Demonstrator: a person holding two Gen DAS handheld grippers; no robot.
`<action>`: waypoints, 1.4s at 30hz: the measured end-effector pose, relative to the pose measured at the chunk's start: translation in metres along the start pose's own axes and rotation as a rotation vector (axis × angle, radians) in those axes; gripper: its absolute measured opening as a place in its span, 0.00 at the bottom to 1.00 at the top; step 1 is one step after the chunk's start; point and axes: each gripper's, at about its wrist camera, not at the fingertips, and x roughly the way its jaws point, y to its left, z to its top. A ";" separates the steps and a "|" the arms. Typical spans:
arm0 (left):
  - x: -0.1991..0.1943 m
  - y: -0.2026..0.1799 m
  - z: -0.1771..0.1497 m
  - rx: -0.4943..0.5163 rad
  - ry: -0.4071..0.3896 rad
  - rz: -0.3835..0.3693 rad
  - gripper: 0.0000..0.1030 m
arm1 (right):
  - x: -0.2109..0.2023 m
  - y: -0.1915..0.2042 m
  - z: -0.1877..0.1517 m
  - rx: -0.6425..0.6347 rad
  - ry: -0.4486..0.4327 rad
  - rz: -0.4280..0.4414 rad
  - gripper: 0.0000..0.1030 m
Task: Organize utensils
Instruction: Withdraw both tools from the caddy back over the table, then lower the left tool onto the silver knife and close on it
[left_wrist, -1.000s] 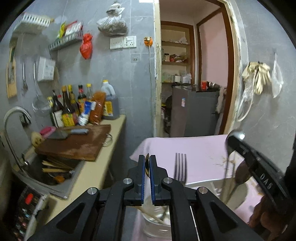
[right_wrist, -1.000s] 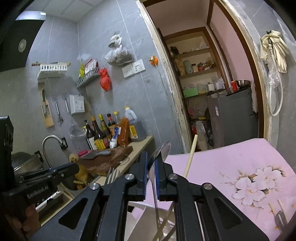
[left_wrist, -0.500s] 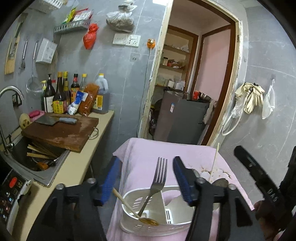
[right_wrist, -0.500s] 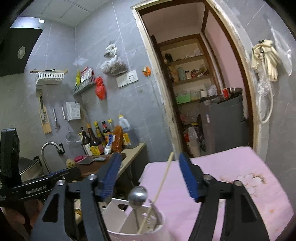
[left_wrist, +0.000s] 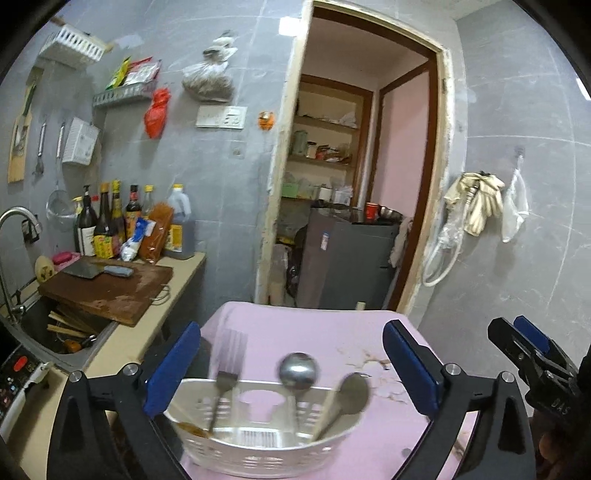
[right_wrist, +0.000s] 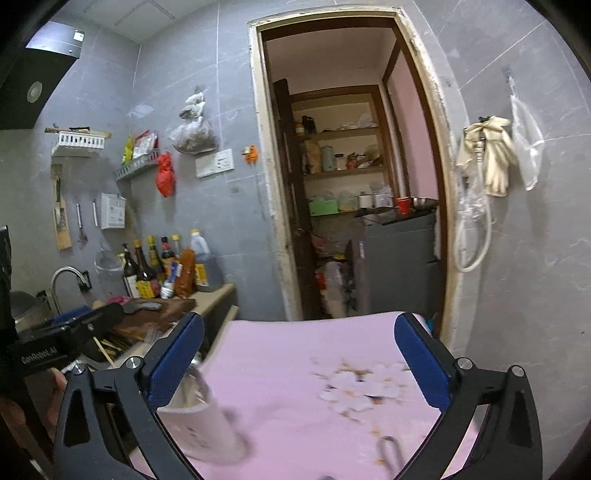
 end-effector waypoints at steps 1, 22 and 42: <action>-0.001 -0.008 -0.002 0.007 -0.001 -0.006 0.98 | -0.004 -0.010 0.000 -0.002 0.007 -0.008 0.98; 0.024 -0.122 -0.084 0.065 0.219 -0.033 0.99 | 0.022 -0.131 -0.064 -0.017 0.258 -0.065 0.99; 0.077 -0.144 -0.161 0.001 0.580 -0.118 0.62 | 0.081 -0.152 -0.137 0.076 0.517 0.105 0.54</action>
